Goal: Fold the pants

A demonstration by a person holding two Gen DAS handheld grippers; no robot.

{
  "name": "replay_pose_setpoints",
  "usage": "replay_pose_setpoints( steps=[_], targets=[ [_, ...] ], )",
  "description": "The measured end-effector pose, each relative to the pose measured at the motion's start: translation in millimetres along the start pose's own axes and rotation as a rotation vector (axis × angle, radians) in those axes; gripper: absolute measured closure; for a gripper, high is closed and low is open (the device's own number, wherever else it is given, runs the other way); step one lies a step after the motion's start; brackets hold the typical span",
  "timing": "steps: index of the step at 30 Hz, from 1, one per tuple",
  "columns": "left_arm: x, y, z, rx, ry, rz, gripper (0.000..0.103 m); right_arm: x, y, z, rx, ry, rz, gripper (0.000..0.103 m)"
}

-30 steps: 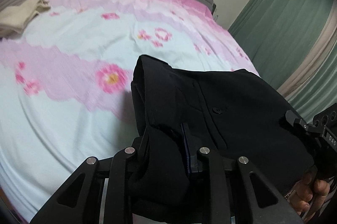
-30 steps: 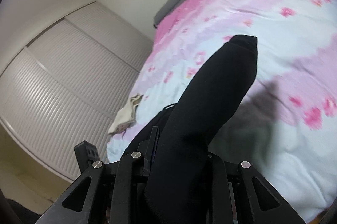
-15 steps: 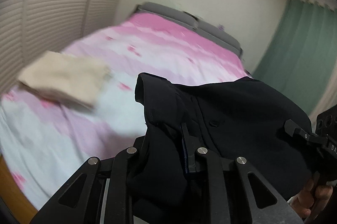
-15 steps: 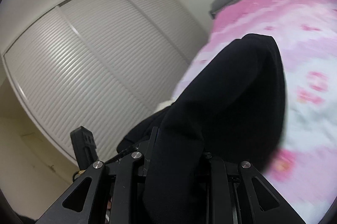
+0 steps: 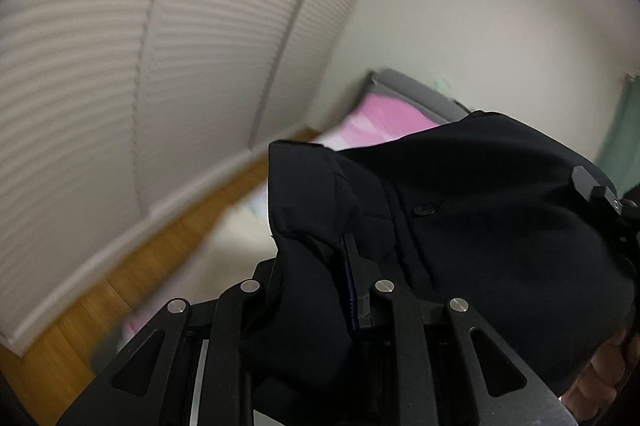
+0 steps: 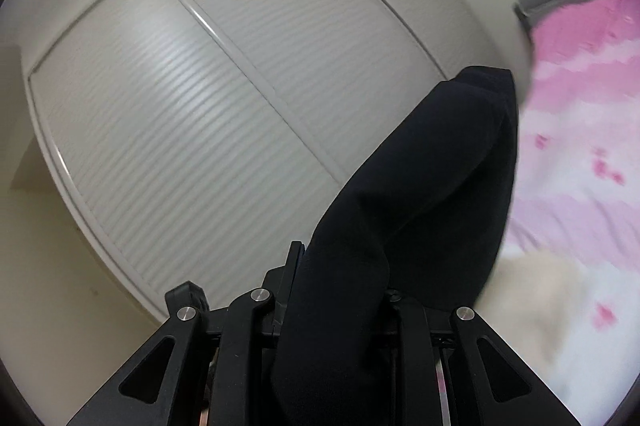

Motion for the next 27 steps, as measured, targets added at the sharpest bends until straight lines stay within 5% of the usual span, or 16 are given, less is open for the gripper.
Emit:
replay_pose_setpoints(
  steps=[3, 6, 11, 14, 17, 21, 27],
  targets=[
    [39.3, -16.6, -22.6, 0.059, -0.047, 0.074, 0.081, 4.7, -28.5, 20.5, 0.073, -0.032, 0.064, 0.081],
    [29.2, -48.6, -39.3, 0.112, -0.096, 0.092, 0.081, -32.6, -49.2, 91.1, 0.038, -0.118, 0.044, 0.081],
    [-86.2, -137.3, -70.2, 0.109, -0.056, -0.078, 0.081, -120.9, -48.7, 228.3, -0.169, -0.27, -0.029, 0.081],
    [-153.2, -158.0, -70.8, 0.101, -0.04, -0.132, 0.08, -160.1, -23.5, 276.2, -0.254, -0.293, -0.055, 0.081],
    [-164.3, -151.9, -62.2, 0.096, -0.085, -0.06, 0.075, -175.8, -13.5, 285.5, -0.29, -0.239, -0.069, 0.081],
    [-168.7, -153.3, -73.2, 0.127, -0.1, -0.061, 0.063, -180.2, -16.8, 293.6, -0.323, -0.231, -0.069, 0.077],
    [-164.8, -148.2, -76.8, 0.165, -0.147, -0.052, 0.043, -197.4, 1.6, 273.6, -0.518, -0.032, -0.146, 0.041]
  ],
)
Point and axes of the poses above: each gripper's, at about its wrist camera, not at the fingertips, and y roughly against the way its jaws point, z to its right, x to its top, the point moved 9 cm from there along -y, roughly the way its jaws point, and after that the axes turned 6 degrees about z, right-handed, at the moved point
